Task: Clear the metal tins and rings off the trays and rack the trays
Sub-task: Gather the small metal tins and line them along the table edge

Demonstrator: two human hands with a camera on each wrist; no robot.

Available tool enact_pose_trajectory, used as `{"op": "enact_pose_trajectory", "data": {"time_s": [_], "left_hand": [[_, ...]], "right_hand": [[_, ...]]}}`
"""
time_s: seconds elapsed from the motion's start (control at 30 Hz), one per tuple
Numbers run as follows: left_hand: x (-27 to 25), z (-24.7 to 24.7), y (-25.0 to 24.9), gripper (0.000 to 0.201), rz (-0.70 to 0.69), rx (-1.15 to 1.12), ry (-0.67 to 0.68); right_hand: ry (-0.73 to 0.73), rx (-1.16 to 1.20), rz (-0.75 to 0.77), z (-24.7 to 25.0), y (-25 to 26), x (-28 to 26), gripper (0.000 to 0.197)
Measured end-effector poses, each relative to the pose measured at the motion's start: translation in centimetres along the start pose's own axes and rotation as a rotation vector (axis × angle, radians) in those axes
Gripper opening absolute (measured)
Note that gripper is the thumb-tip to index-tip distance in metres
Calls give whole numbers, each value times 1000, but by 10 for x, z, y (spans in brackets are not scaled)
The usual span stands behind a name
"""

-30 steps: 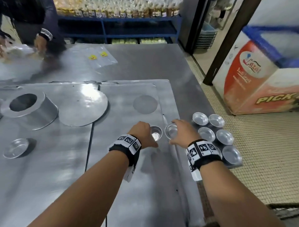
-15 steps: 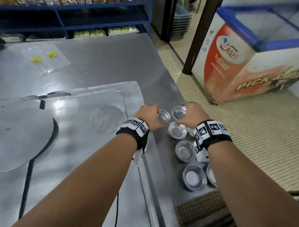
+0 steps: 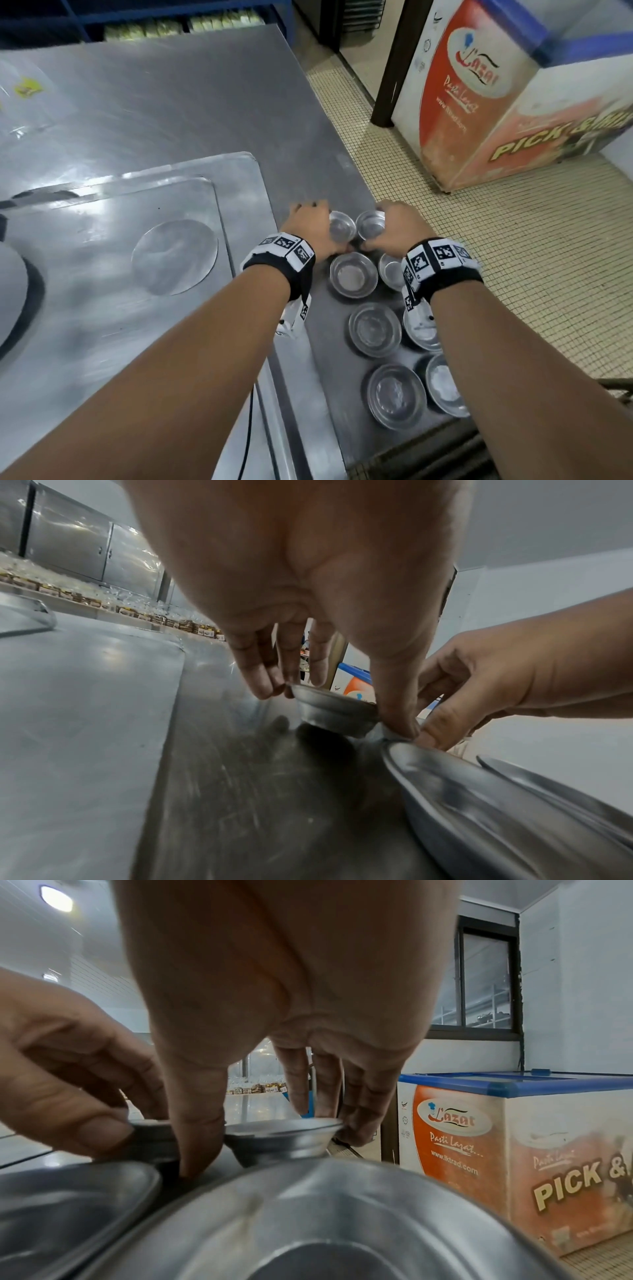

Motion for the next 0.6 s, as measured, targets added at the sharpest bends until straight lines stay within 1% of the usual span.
{"op": "enact_pose_trajectory", "data": {"time_s": [0.17, 0.27, 0.37, 0.5, 0.57, 0.6], "left_hand": [[0, -4, 1, 89, -9, -23, 15], [-6, -2, 2, 85, -14, -30, 6], [-18, 5, 6, 74, 3, -14, -14], [-44, 22, 21, 63, 29, 3, -33], [-65, 34, 32, 52, 37, 13, -25], [-77, 40, 39, 44, 39, 16, -22]], "right_hand": [[-19, 14, 18, -5, -2, -5, 97], [-45, -5, 16, 1, 0, -12, 97], [-65, -33, 11, 8, 6, -24, 89], [-81, -78, 53, 15, 33, -50, 70], [-93, -97, 81, 17, 54, -65, 59], [-90, -104, 97, 17, 65, -74, 58]]}}
Point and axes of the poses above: each hand's wrist, its own x-axis towards the middle knuckle, its own z-axis out of the back of the hand, y = z × x, the point moved 8 cm from there along x, towards the middle knuckle, and after that the axes turned 8 degrees about -y, right-handed, at the moved point
